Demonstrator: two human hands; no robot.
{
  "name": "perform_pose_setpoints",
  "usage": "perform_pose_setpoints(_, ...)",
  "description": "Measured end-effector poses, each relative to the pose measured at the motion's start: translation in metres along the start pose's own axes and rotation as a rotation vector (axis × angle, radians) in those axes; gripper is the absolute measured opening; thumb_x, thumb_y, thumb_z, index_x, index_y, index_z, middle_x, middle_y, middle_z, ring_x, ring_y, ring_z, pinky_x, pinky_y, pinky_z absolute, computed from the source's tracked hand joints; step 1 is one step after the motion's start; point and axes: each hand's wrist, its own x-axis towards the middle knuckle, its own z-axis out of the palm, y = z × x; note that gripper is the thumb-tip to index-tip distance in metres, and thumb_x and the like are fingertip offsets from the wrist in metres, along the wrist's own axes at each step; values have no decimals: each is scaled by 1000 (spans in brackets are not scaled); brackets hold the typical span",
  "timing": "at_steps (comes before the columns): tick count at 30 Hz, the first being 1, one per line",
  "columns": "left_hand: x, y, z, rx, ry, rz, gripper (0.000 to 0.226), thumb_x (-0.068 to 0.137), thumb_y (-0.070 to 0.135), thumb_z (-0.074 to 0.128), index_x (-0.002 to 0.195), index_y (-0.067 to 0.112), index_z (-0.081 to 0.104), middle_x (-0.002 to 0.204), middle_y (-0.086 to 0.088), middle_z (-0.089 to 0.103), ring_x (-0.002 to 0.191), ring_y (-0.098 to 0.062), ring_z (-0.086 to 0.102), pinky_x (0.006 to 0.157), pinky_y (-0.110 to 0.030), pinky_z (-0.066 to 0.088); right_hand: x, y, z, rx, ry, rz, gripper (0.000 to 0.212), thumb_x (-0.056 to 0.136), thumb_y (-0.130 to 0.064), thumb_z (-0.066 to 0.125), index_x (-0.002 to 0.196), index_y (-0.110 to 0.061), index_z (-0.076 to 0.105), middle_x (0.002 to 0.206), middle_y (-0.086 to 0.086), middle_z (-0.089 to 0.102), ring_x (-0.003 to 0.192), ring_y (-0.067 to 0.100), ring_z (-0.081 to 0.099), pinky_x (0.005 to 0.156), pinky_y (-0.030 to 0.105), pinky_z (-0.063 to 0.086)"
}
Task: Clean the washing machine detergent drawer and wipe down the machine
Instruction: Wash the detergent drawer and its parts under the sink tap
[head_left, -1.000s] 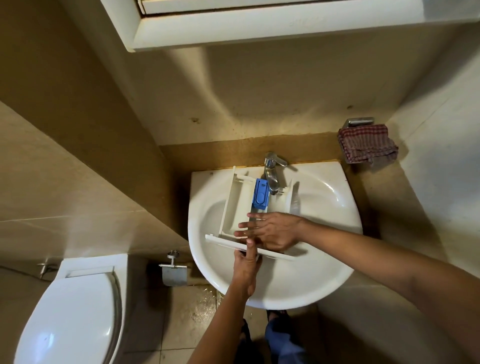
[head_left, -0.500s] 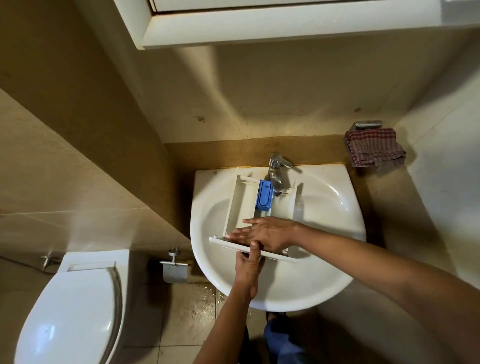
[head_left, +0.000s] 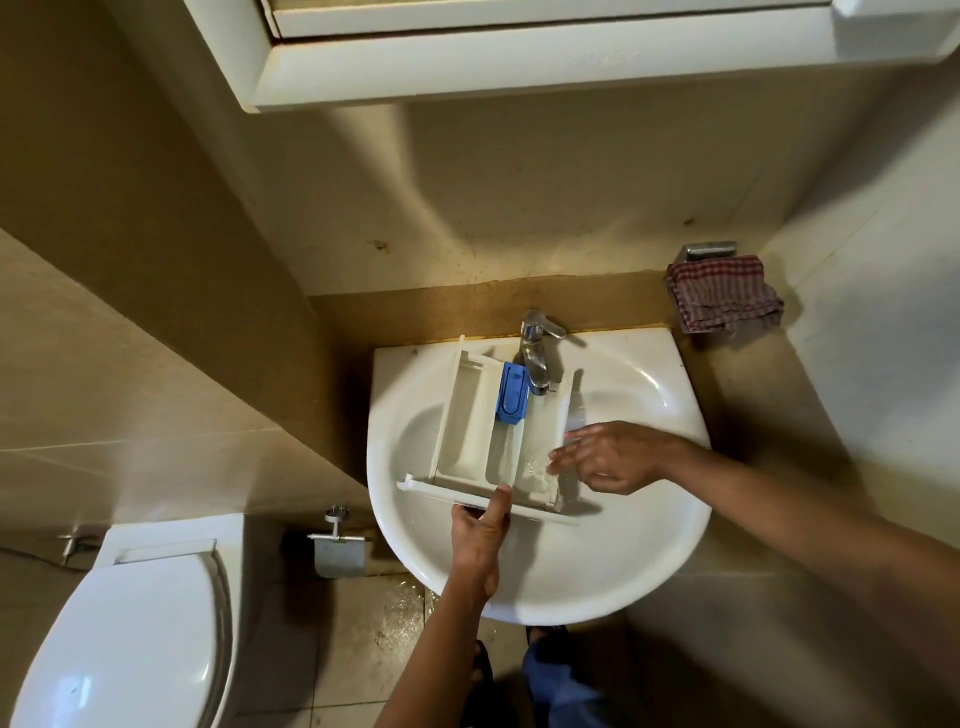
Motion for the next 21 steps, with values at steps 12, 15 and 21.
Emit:
perform_pose_setpoints(12,-8,-6,-8,103,85,28,76,55,39,82,110,-3,50,88,-11,59,76,-18,56,72,-31,51,43,-18,19,-252,43,431,56,86,-53,34,115,-19,67,114,5,67,116,25,60,114,45,24)
perform_pose_setpoints(15,-20,0,-8,65,108,41,60,57,32,80,100,-1,55,78,-8,61,72,-17,58,71,-30,52,52,-23,15,-204,49,518,54,86,-42,35,121,-13,64,116,4,68,113,21,61,112,45,17)
perform_pose_setpoints(21,-39,22,-6,71,186,46,21,71,13,76,71,2,58,59,-5,54,55,-15,49,57,-27,43,46,-48,44,84,75,365,56,100,-42,20,130,-14,58,140,3,52,137,24,36,118,49,15)
